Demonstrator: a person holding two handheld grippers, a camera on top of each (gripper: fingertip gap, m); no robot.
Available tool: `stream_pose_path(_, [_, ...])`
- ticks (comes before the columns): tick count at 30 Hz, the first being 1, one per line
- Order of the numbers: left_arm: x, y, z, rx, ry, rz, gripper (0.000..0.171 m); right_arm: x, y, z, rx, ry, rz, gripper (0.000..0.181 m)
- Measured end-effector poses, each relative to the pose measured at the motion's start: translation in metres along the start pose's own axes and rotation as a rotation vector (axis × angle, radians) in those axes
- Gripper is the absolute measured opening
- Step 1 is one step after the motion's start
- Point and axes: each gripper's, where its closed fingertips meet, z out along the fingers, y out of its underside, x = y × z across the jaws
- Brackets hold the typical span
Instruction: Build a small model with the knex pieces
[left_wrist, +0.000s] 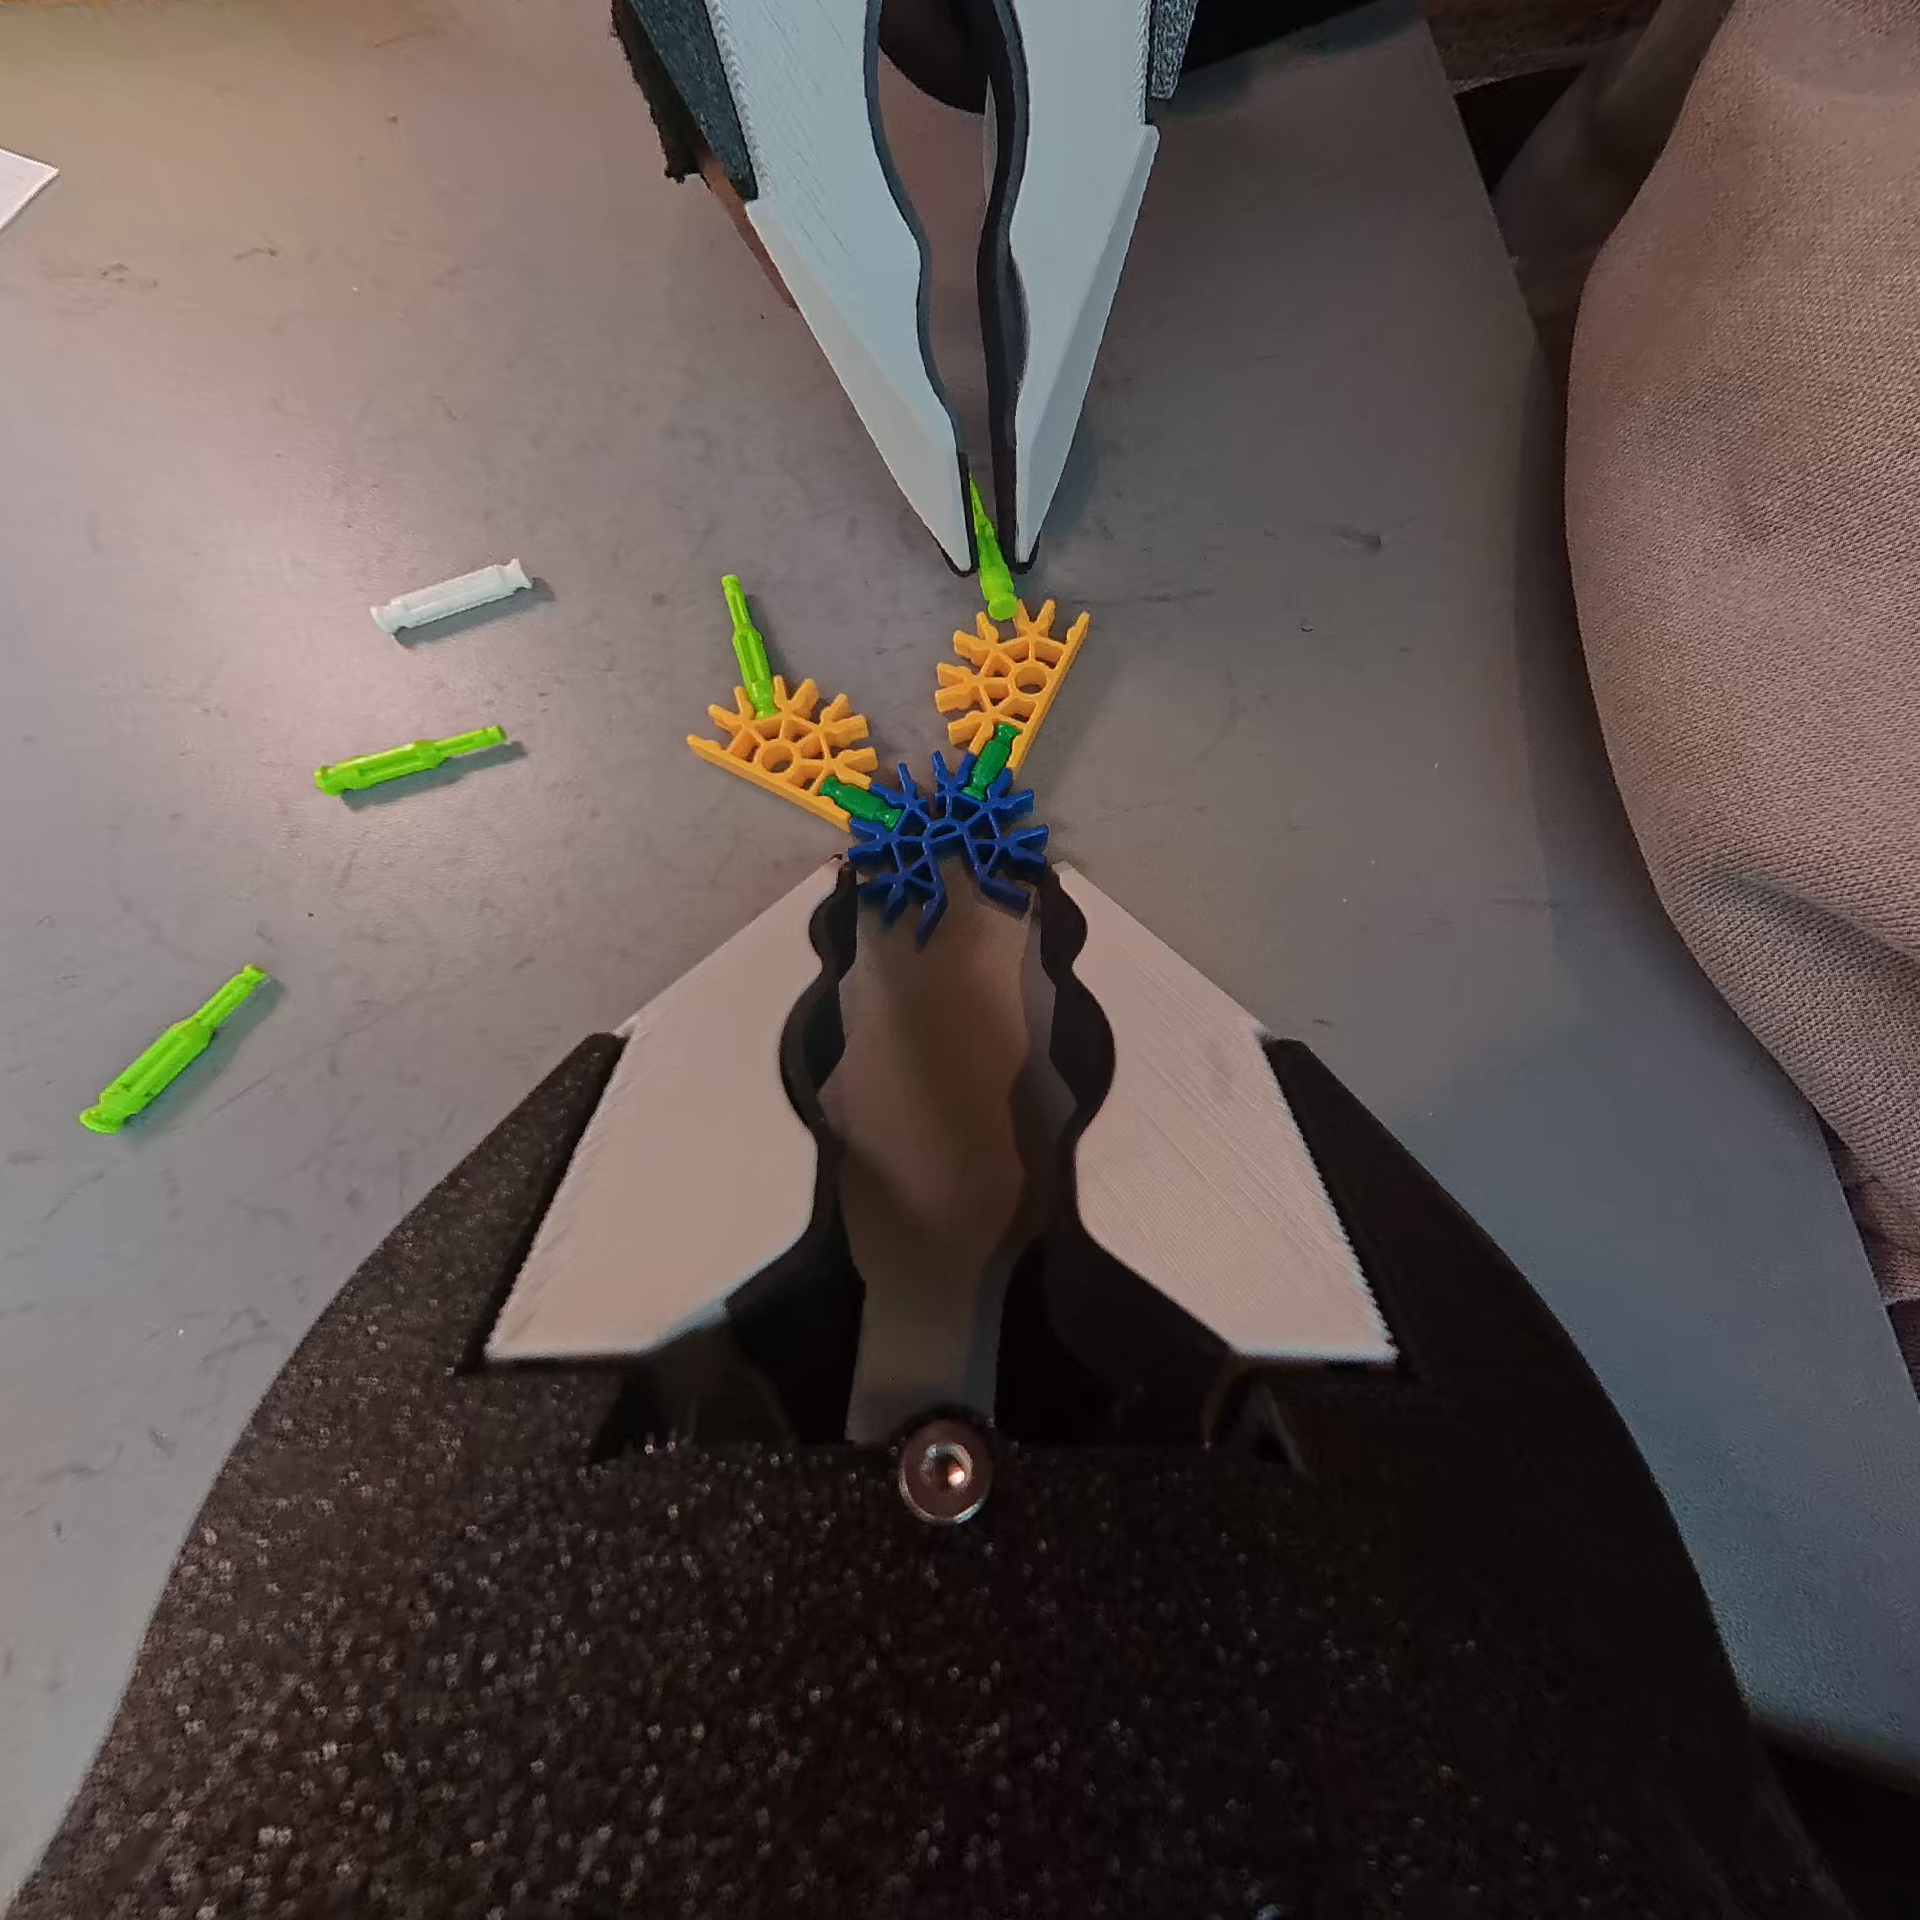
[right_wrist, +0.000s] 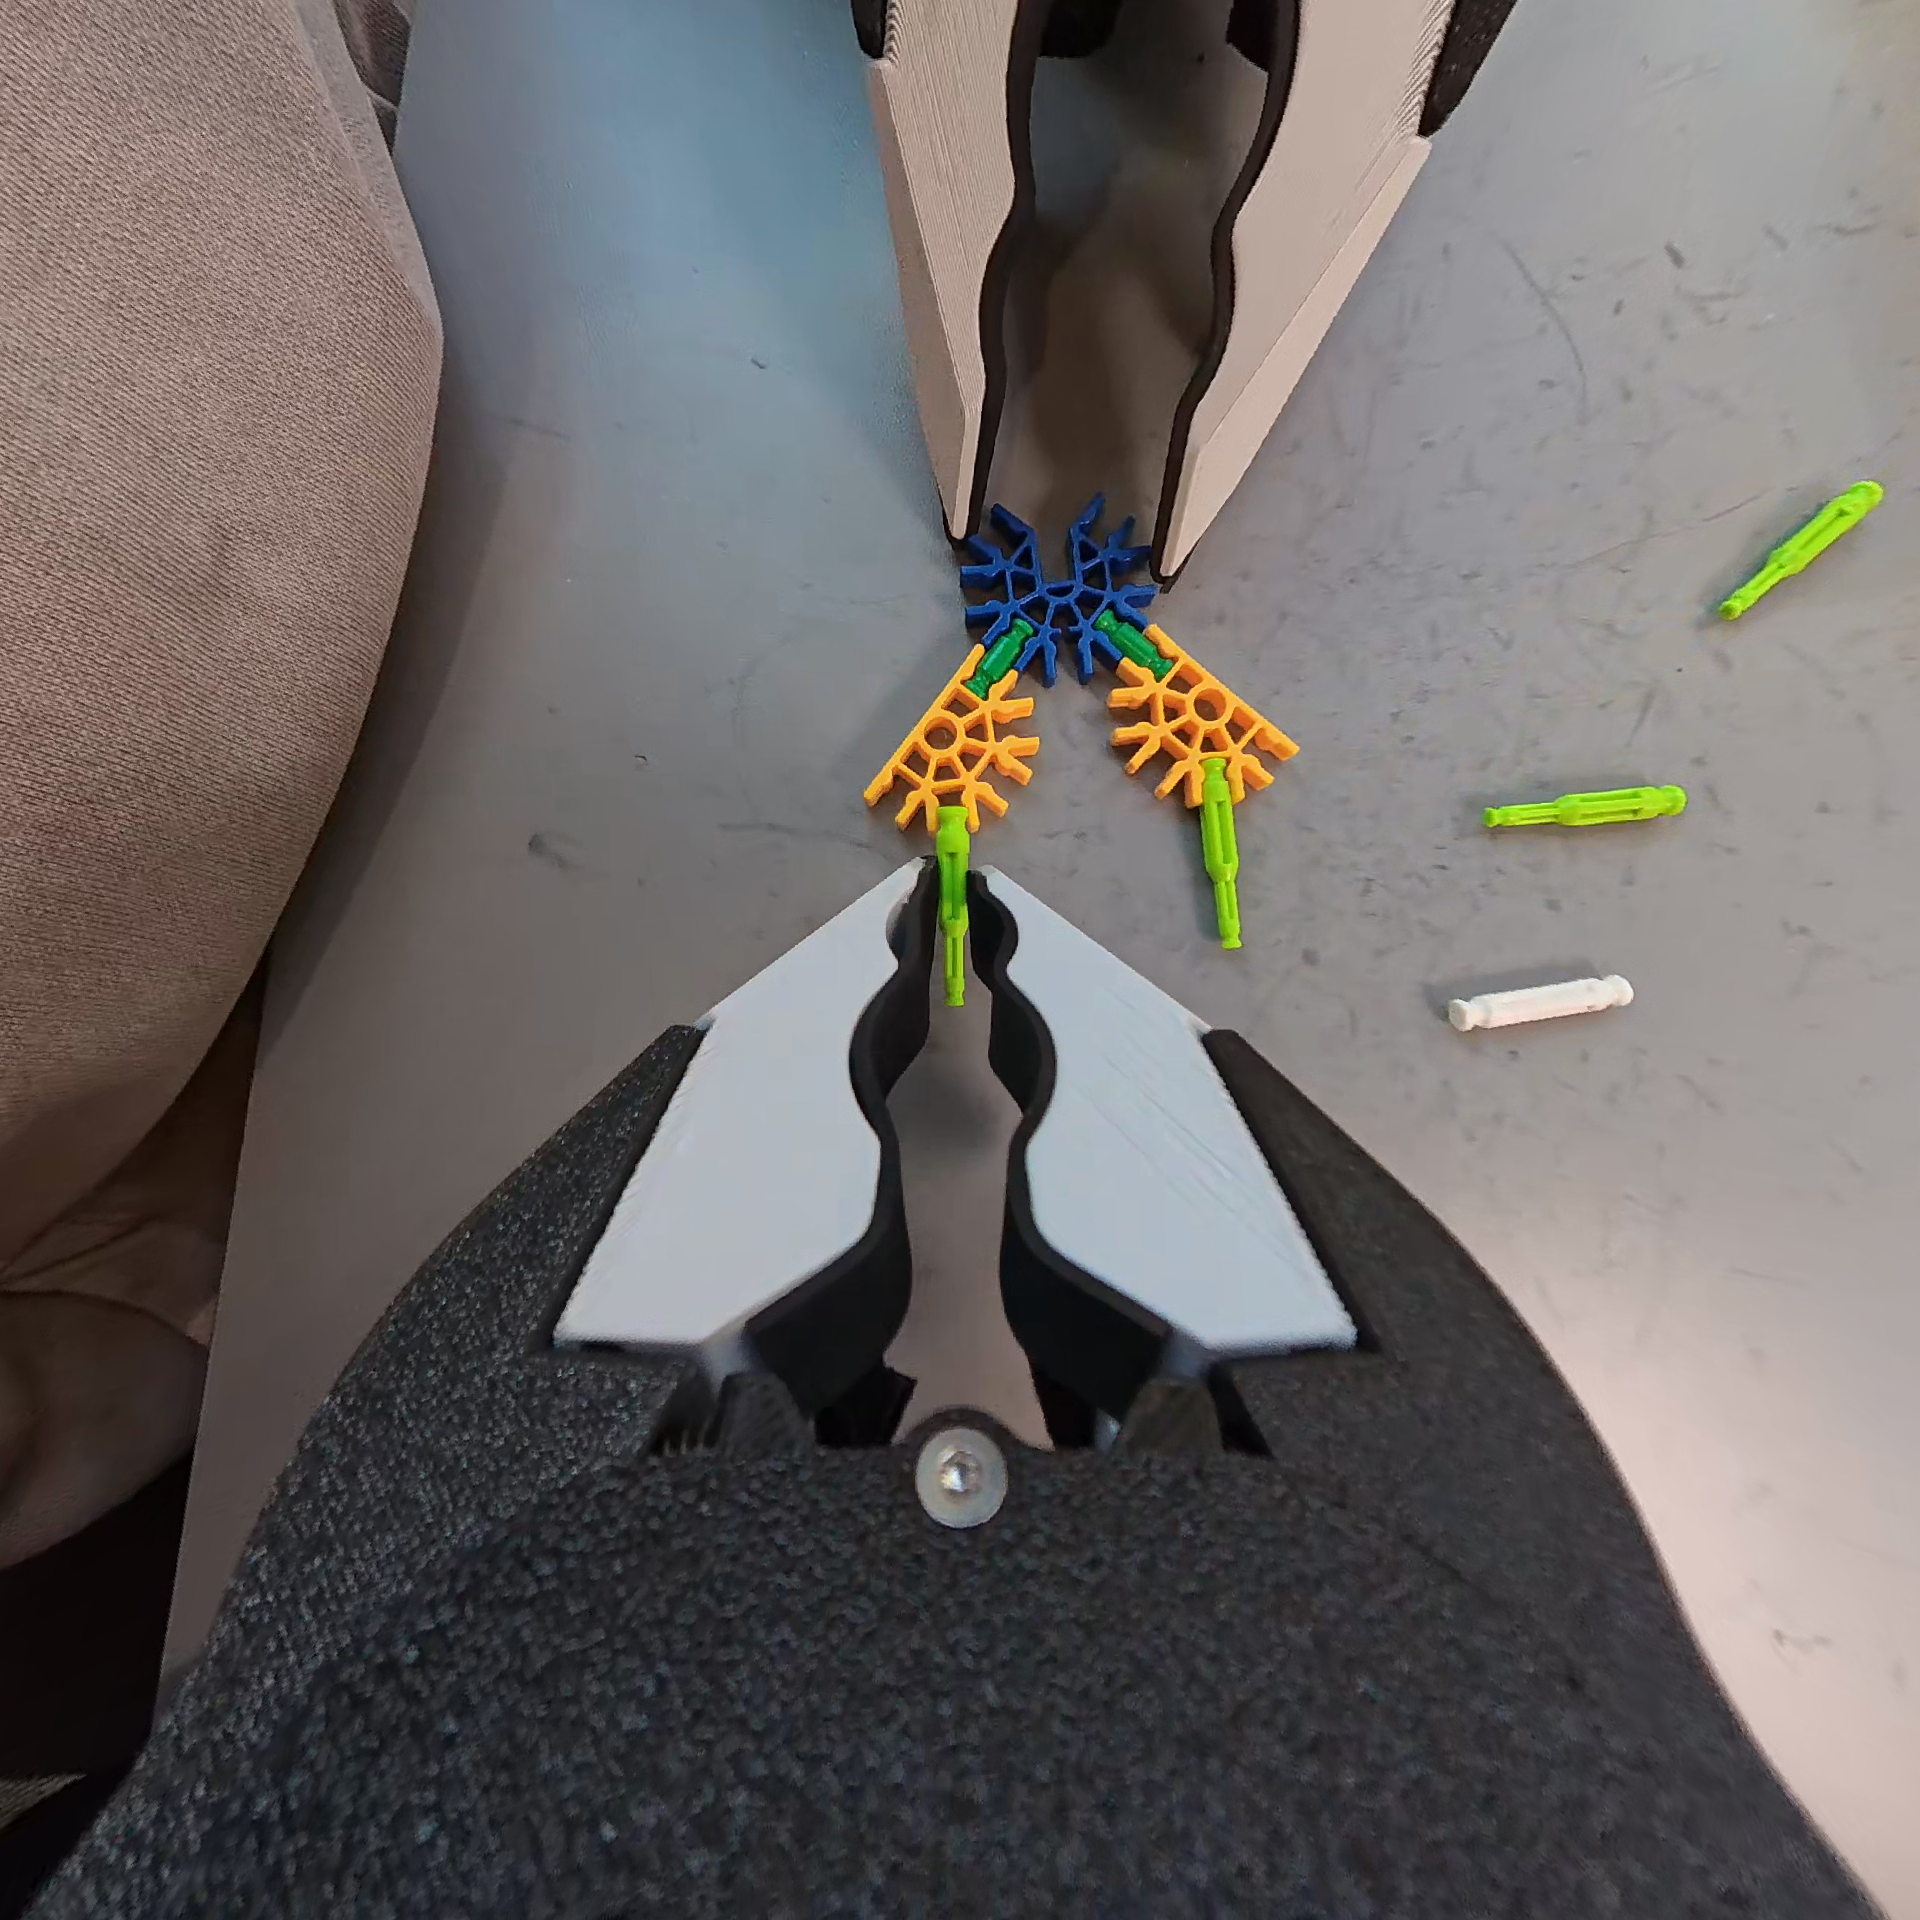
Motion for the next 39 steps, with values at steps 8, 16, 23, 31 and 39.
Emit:
stream_pose_path(8, [0.000,0.000,0.000,0.000,-0.001,0.001,0.035,0.000,-0.002,0.003,-0.011,-0.009,-0.005,0.003])
stream_pose_path(16, [0.000,0.000,0.000,0.000,-0.003,0.004,0.035,0.000,-0.001,0.005,-0.020,-0.017,-0.004,0.005])
stream_pose_path(23, [0.000,0.000,0.000,0.000,-0.004,0.005,0.035,0.001,-0.011,-0.004,0.030,-0.023,0.017,0.000])
stream_pose_path(31, [0.000,0.000,0.000,0.001,-0.003,0.003,0.035,0.000,-0.009,0.004,-0.055,-0.024,-0.025,0.000])
stream_pose_path(39, [-0.001,0.000,0.000,0.002,0.007,-0.025,0.037,-0.008,-0.014,0.010,-0.226,-0.103,-0.017,0.000])
